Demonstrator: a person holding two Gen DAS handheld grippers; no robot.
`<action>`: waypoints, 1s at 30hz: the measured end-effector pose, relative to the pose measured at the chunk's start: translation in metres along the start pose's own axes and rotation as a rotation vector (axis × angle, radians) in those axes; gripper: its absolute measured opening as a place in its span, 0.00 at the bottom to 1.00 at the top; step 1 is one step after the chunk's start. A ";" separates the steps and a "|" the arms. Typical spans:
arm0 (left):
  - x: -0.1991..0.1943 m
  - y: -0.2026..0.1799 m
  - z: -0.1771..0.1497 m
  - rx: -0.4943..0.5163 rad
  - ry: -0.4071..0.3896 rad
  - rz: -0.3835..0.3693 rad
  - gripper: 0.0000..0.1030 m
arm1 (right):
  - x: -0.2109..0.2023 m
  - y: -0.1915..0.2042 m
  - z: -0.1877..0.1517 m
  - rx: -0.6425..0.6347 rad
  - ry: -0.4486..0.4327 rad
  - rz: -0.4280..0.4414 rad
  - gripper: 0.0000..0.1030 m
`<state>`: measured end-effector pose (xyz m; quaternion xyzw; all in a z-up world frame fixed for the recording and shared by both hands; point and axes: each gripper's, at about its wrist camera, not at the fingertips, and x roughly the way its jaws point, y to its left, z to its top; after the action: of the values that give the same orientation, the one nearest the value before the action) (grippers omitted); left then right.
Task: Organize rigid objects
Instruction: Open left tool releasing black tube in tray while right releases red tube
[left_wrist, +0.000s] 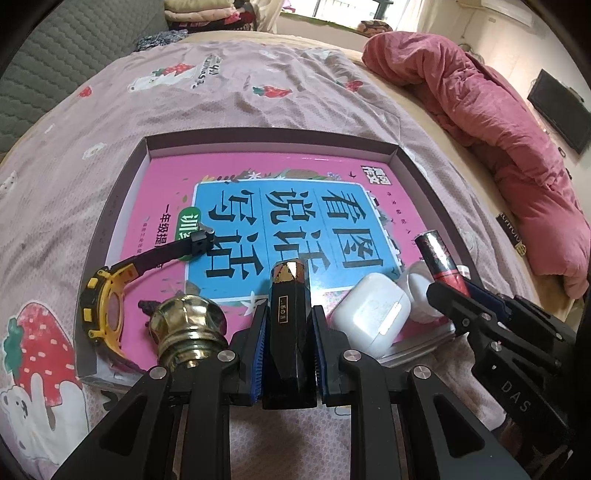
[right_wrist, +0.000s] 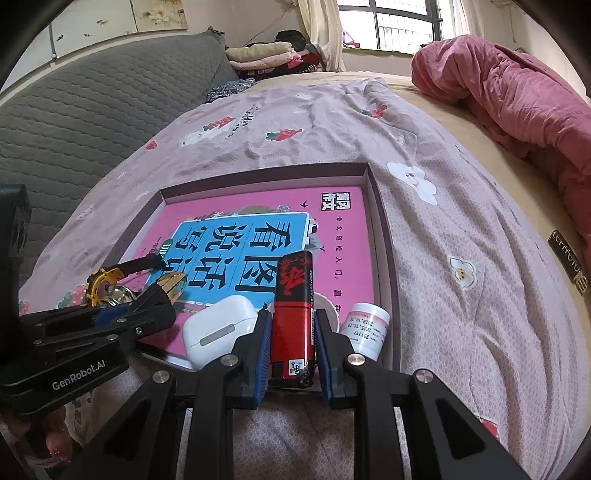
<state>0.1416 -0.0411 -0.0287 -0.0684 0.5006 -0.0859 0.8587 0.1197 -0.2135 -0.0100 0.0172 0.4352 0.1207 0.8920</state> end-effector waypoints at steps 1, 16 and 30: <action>0.000 0.001 0.000 -0.003 0.002 0.000 0.22 | 0.000 0.000 0.000 -0.001 0.002 -0.002 0.23; -0.007 0.001 0.000 -0.007 -0.005 -0.003 0.22 | -0.018 -0.002 0.000 0.019 -0.038 -0.002 0.26; -0.037 0.001 -0.001 0.005 -0.070 0.007 0.23 | -0.036 0.009 -0.002 0.010 -0.063 0.004 0.39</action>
<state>0.1230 -0.0326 0.0024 -0.0676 0.4701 -0.0818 0.8762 0.0945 -0.2135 0.0178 0.0265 0.4074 0.1196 0.9050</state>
